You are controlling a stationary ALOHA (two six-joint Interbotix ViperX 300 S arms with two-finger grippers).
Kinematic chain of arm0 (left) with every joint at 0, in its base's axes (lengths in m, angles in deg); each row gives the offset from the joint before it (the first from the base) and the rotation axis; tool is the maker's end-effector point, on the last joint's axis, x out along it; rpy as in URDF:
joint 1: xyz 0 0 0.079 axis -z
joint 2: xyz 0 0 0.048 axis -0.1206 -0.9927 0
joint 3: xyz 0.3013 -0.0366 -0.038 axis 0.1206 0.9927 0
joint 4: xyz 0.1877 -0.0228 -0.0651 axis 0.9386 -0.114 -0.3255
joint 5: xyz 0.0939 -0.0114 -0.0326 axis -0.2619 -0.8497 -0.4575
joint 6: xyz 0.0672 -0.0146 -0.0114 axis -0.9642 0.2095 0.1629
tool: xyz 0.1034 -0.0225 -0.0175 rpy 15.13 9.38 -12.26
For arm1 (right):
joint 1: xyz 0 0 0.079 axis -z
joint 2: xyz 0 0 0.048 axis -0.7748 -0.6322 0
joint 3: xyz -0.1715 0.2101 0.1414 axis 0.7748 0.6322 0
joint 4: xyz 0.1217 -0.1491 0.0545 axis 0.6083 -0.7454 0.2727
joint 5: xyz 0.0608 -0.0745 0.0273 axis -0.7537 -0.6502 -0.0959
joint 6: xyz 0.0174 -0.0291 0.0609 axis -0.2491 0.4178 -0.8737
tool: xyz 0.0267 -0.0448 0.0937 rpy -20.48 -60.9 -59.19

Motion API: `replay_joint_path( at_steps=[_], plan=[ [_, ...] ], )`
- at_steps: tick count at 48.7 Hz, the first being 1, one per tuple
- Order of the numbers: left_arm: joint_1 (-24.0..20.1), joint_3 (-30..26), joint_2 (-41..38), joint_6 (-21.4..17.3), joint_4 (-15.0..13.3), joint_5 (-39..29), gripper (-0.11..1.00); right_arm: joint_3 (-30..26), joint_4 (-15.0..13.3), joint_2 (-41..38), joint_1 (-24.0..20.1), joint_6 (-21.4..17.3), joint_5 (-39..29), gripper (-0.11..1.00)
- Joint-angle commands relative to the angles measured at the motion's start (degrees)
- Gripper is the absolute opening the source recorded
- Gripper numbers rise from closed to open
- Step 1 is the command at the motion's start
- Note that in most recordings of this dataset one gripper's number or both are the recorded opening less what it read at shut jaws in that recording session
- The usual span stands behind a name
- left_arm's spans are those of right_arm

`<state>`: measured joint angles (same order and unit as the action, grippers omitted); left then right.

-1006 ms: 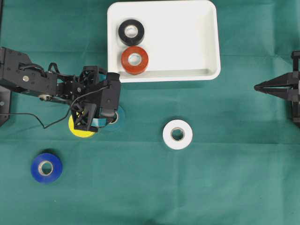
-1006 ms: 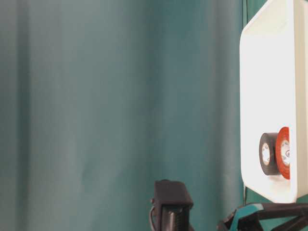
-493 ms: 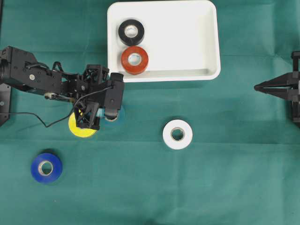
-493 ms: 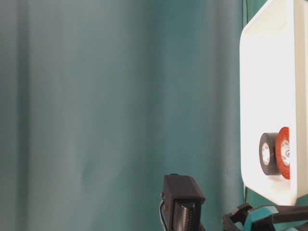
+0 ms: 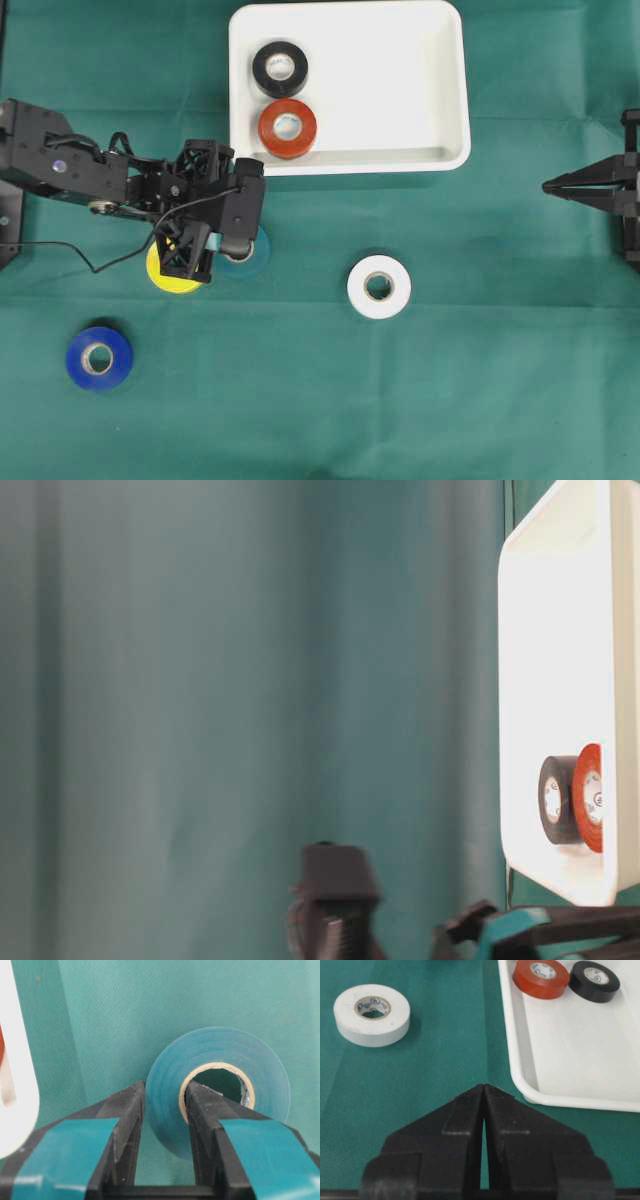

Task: Put the tape into the white case with the left arm.
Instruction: 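Carry the teal tape into the tray and release it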

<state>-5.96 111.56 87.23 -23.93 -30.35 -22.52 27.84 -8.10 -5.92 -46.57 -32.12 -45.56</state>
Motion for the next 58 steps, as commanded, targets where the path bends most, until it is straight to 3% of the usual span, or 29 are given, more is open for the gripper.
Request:
replay_joint_path(
  at_steps=[1,22,38,58],
  plan=[
    [0.88,-1.49,3.43,0.09,0.09,-1.32,0.22,-0.62,-0.09,-0.44,0.09,-0.09,0.62,-0.09],
    [-0.09,-3.78,5.80,-0.26,0.18,-2.55,0.22,-0.62,-0.09,-0.44,0.09,-0.09,0.62,-0.09],
    [-9.05,-10.55,1.23,-0.70,0.18,-2.81,0.22,-0.62,-0.09,-0.44,0.09,-0.09,0.62,-0.09],
    [-19.34,-20.57,-6.86,-10.99,0.18,-2.99,0.22,-0.53,-0.09,-0.44,0.09,-0.09,0.79,-0.09]
  ],
)
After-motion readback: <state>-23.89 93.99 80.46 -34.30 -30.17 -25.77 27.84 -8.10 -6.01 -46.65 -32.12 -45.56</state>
